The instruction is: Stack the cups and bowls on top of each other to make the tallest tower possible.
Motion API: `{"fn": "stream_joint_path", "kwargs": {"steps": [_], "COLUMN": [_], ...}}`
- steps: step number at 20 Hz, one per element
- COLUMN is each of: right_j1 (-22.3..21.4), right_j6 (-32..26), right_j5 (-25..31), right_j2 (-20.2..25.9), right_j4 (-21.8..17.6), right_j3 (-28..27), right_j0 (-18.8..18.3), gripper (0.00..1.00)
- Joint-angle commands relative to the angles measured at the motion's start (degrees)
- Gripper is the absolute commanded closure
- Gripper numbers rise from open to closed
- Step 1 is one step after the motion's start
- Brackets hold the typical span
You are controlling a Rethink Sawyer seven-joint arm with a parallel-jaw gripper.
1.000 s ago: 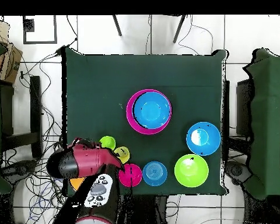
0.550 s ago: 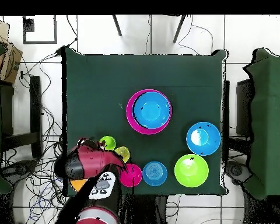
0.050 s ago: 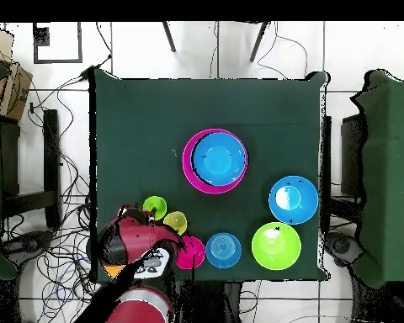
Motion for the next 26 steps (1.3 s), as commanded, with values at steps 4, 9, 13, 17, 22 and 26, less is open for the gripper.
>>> {"fn": "stream_joint_path", "kwargs": {"steps": [4, 9, 13, 17, 22, 26], "right_j1": [1.6, 2.4, 3.6, 7.1, 7.9, 7.4], "right_j6": [8.7, 7.0, 8.2, 7.7, 6.6, 6.1], "right_j5": [-2.2, -2.8, -5.0, -7.7, -8.5, -7.7], "right_j2": [2.9, 2.6, 2.6, 2.6, 2.2, 2.9], "right_j4": [-1.1, -3.1, -2.5, -2.7, -3.4, -4.5], "right_j3": [5.5, 6.5, 7.0, 4.5, 3.8, 4.0], "right_j0": [2.7, 1.6, 3.4, 2.8, 1.6, -0.9], "gripper": [0.00, 0.00, 0.00, 0.00, 0.00, 1.00]}}
